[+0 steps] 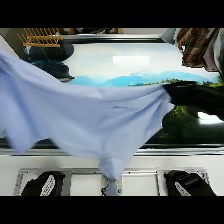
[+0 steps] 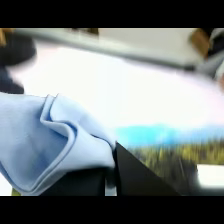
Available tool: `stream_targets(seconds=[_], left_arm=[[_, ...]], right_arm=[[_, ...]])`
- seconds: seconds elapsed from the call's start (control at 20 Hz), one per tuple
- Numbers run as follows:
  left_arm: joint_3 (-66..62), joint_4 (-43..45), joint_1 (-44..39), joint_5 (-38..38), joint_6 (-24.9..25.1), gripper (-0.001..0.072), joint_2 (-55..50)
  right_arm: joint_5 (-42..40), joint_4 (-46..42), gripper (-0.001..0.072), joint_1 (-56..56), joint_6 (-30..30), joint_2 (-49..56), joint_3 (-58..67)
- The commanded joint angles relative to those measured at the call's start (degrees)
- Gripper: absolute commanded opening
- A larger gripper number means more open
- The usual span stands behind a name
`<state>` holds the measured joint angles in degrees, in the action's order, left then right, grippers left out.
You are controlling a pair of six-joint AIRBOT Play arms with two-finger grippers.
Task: Fold the clothes and pants, and hang the long-sleeved shirts on hangers.
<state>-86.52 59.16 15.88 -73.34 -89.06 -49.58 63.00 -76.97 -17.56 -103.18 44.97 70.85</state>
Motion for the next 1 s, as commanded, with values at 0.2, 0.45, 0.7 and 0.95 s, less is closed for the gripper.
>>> stream_targets(seconds=[0.2, 0.45, 0.7, 0.95], left_arm=[[10.5, 4.8, -11.1, 12.8, 0.9, 0.0008, -24.0], [-3.1, 4.8, -15.0, 26.5, 1.3, 0.0008, -40.6], [-15.5, 5.2, -17.1, 25.2, 0.4, 0.0672, -49.4], [-15.8, 12.0, -10.3, 13.3, -8.1, 0.0674, -48.8]], right_arm=[[-20.3, -5.6, 0.0011, 1.6, 1.4, 26.9, 0.5], [-33.2, -5.6, 0.0012, 6.3, 1.2, 32.8, 0.6], [-35.1, -5.0, 0.0532, 9.3, 1.2, 32.2, 0.6], [-22.2, -5.1, 0.0521, 11.9, 4.7, 22.5, -0.1]])
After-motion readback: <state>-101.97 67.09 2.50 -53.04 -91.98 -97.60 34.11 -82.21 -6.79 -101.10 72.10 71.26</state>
